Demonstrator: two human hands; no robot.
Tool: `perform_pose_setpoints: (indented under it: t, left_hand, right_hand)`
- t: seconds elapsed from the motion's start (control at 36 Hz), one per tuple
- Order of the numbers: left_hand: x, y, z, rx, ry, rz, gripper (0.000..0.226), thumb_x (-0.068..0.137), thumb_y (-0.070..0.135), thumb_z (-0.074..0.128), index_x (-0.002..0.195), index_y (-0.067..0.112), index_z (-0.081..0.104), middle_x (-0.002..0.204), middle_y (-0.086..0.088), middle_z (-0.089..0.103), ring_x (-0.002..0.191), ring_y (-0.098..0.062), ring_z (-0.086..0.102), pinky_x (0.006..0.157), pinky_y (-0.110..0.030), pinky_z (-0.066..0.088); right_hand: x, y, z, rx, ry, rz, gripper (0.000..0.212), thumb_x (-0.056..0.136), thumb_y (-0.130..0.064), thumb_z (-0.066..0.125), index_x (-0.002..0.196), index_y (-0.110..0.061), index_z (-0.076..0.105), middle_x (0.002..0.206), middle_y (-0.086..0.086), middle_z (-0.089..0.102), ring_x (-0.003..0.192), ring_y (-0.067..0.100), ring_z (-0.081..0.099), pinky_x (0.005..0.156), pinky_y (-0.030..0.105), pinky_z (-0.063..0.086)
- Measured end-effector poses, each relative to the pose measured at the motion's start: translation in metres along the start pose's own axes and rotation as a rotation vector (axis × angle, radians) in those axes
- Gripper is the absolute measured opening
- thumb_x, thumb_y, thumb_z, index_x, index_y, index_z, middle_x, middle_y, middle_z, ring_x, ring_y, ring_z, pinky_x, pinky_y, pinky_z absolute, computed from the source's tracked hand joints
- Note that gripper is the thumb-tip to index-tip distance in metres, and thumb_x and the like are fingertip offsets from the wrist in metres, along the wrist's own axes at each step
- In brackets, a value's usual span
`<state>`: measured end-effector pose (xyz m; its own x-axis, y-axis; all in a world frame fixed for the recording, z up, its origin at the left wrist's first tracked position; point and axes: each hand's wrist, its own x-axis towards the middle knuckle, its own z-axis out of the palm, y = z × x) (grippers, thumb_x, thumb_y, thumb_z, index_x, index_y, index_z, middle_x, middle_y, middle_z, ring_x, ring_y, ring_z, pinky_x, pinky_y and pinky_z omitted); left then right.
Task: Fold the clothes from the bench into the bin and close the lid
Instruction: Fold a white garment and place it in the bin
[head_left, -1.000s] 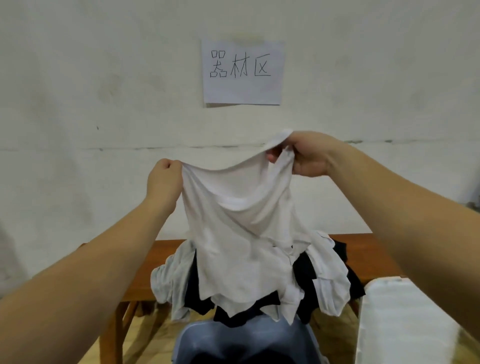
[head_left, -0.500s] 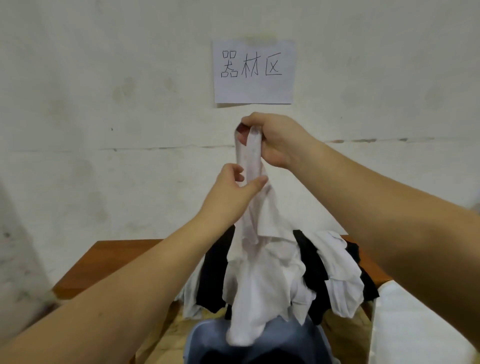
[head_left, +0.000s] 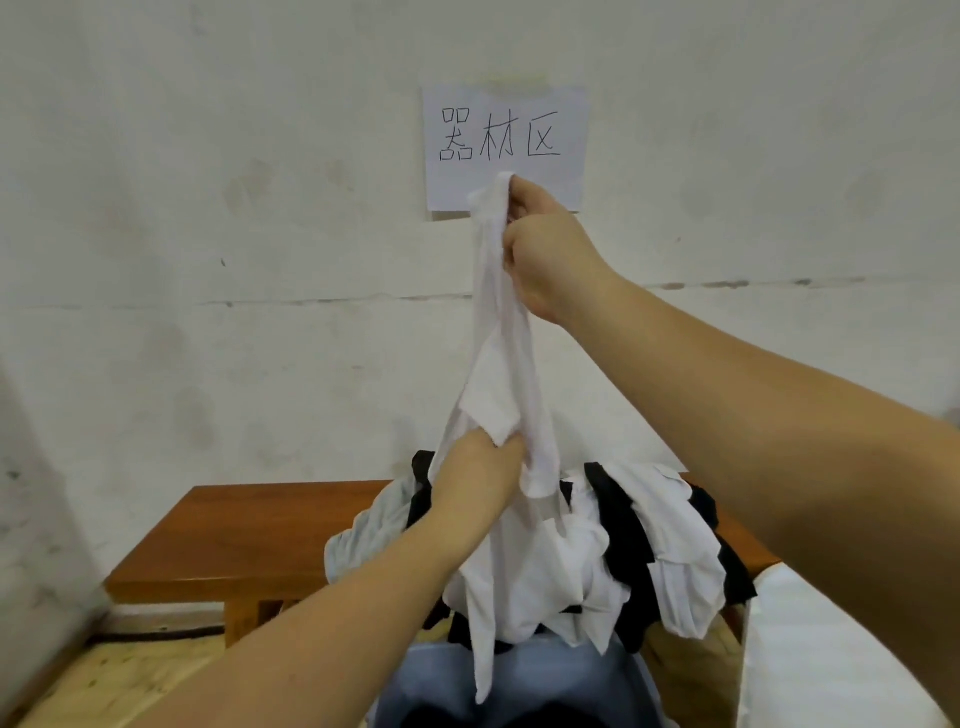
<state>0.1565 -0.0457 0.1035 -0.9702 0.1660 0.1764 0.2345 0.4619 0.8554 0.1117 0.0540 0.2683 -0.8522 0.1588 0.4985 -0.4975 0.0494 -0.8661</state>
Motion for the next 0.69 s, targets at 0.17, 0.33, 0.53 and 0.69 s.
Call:
perform_pose_setpoints:
  t: [0.17,0.33,0.53,0.69]
  left_hand:
    - [0.022,0.017,-0.065,-0.374,0.106,0.054,0.015,0.080,0.019,0.061,0.069,0.010,0.065,0.071,-0.002,0.063,0.071,-0.019,0.059,0.070,-0.032,0.049]
    - [0.047,0.057,-0.131,-0.991,0.028,0.149,0.030,0.086,0.002,0.055,0.059,0.011,0.063,0.059,-0.003,0.052,0.054,-0.016,0.051,0.061,-0.026,0.042]
    - [0.056,0.087,-0.168,-1.055,-0.033,0.129,0.018,0.092,0.012,0.057,0.075,0.014,0.062,0.063,0.000,0.049,0.050,-0.015,0.045,0.056,-0.024,0.040]
    - [0.063,0.085,-0.172,-0.664,0.088,0.095,0.010,0.093,0.012,0.055,0.084,0.012,0.061,0.057,0.001,0.049,0.038,-0.012,0.032,0.042,-0.021,0.029]
  right_hand:
    - [0.002,0.002,-0.036,-0.282,0.321,-0.115,0.041,0.074,-0.006,0.050,0.111,-0.017,0.063,0.107,0.009,0.064,0.086,0.015,0.057,0.082,0.031,0.049]
    - [0.009,-0.006,-0.052,-0.176,0.415,-0.079,0.026,0.089,-0.028,0.048,0.111,-0.019,0.058,0.115,-0.002,0.043,0.092,0.011,0.053,0.080,0.022,0.042]
    - [0.012,0.001,-0.060,-0.387,0.319,-0.143,0.030,0.092,-0.028,0.058,0.121,-0.020,0.055,0.105,-0.011,0.057,0.096,0.009,0.055,0.081,0.022,0.043]
    - [0.011,-0.003,-0.066,-0.650,0.344,-0.308,0.018,0.090,-0.011,0.051,0.107,-0.016,0.049,0.085,-0.010,0.050,0.073,0.011,0.048,0.062,0.025,0.038]
